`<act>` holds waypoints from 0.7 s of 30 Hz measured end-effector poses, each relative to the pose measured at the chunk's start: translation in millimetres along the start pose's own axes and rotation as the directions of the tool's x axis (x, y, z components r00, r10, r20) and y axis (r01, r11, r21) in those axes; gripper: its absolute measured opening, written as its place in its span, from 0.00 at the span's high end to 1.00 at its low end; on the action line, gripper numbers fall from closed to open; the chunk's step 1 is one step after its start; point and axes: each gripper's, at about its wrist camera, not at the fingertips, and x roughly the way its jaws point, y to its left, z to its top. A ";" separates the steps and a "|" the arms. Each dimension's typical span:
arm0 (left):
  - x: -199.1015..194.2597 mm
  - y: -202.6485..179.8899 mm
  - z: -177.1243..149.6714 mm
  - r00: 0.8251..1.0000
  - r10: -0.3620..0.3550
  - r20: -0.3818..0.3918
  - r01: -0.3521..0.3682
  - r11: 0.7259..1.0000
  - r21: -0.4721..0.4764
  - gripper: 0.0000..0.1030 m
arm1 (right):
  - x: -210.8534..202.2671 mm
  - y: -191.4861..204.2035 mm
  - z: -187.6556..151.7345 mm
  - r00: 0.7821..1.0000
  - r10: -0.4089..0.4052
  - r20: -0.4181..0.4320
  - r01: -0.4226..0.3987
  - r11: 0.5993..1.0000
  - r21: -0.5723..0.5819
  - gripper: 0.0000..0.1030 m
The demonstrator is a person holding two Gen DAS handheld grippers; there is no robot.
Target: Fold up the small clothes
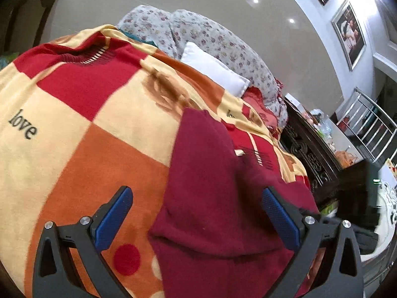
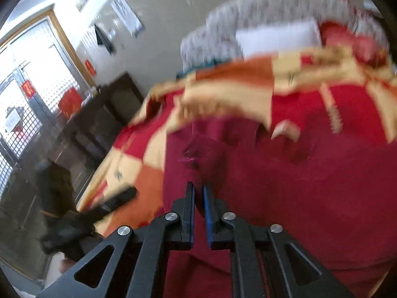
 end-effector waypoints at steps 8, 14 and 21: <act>11.7 -31.5 -17.9 0.999 0.012 -0.032 -0.008 0.993 0.122 0.00 | -82.0 -20.9 -25.3 0.996 0.001 0.094 -0.004 1.000 0.030 0.40; 33.7 -75.6 -26.8 0.993 0.110 -0.035 -0.097 0.958 0.269 0.07 | -159.7 -59.7 -57.6 0.980 -0.119 0.160 0.105 0.990 0.096 0.40; 65.3 -85.0 -41.6 0.968 0.239 -0.072 -0.203 0.920 0.334 0.82 | -182.1 -87.9 -84.7 0.982 -0.108 0.155 0.079 0.980 0.185 0.36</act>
